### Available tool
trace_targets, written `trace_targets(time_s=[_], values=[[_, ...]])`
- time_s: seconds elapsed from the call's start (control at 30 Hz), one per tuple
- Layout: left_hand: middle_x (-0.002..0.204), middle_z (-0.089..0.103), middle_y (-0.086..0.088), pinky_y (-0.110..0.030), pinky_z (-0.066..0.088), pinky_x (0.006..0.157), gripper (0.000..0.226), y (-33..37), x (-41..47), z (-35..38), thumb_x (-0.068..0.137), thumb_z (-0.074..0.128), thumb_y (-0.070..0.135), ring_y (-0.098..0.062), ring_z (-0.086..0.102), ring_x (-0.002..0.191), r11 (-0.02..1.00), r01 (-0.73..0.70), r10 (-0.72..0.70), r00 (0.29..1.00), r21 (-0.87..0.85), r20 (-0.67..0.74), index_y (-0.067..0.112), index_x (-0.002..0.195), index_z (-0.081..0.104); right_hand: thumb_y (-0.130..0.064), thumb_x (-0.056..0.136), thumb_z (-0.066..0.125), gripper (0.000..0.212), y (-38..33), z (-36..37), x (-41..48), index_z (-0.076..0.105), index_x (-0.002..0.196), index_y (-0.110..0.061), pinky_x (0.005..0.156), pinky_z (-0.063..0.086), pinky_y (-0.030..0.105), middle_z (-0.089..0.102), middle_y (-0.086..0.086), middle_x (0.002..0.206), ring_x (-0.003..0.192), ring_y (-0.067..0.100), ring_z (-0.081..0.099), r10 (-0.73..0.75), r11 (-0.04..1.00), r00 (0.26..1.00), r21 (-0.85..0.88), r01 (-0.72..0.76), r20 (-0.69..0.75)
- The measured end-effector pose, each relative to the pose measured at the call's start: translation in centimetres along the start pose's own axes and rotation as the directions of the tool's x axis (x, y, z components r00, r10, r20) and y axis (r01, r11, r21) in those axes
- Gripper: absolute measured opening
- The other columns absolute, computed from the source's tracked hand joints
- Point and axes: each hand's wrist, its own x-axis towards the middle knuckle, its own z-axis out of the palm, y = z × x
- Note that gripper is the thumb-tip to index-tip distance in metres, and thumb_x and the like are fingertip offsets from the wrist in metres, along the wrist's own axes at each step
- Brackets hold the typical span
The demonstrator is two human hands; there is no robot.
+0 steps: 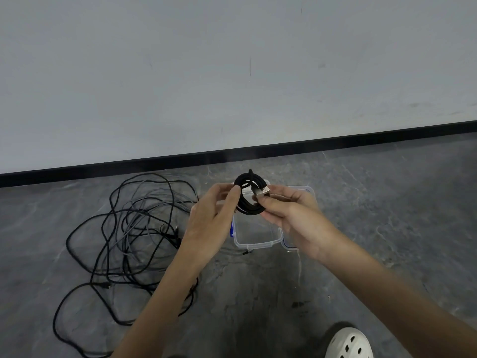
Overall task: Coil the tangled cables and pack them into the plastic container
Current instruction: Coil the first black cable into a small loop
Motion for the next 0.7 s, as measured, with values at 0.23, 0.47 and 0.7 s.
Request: trace_targets(time_s=[0.23, 0.47, 0.7], values=[[0.103, 0.067, 0.020, 0.003, 0.040, 0.071, 0.023, -0.01, 0.05, -0.09, 0.097, 0.052, 0.039, 0.016, 0.058, 0.093, 1.000, 0.006, -0.006, 1.000, 0.012, -0.006, 0.029, 0.115, 0.061, -0.001, 0.085, 0.067, 0.022, 0.14, -0.07, 0.09, 0.069, 0.106, -0.005, 0.072, 0.053, 0.016, 0.073, 0.010, 0.103, 0.098, 0.015, 0.070, -0.022, 0.999, 1.000, -0.037, 0.022, 0.013], [0.108, 0.069, 0.011, -0.014, 0.046, 0.084, 0.022, 0.20, 0.15, -0.21, 0.098, 0.053, 0.028, -0.001, 0.063, 0.102, 0.999, -0.011, 0.010, 1.000, -0.045, -0.021, 0.022, 0.117, 0.063, 0.000, 0.079, 0.072, 0.027, -0.02, -0.11, -0.01, 0.069, 0.103, -0.011, 0.088, 0.054, 0.029, 0.073, 0.011, 0.103, 0.102, 0.021, 0.069, -0.063, 0.992, 0.997, -0.102, 0.067, 0.048], [0.108, 0.071, 0.005, -0.028, 0.048, 0.096, 0.023, 0.33, 0.14, -0.43, 0.100, 0.050, 0.022, -0.004, 0.064, 0.105, 0.998, -0.035, 0.032, 0.998, -0.047, -0.052, 0.021, 0.119, 0.064, 0.004, 0.074, 0.075, 0.038, -0.22, -0.17, -0.23, 0.067, 0.109, -0.008, 0.100, 0.049, 0.041, 0.073, 0.012, 0.102, 0.103, 0.024, 0.068, -0.126, 0.972, 0.986, -0.188, 0.144, 0.105]])
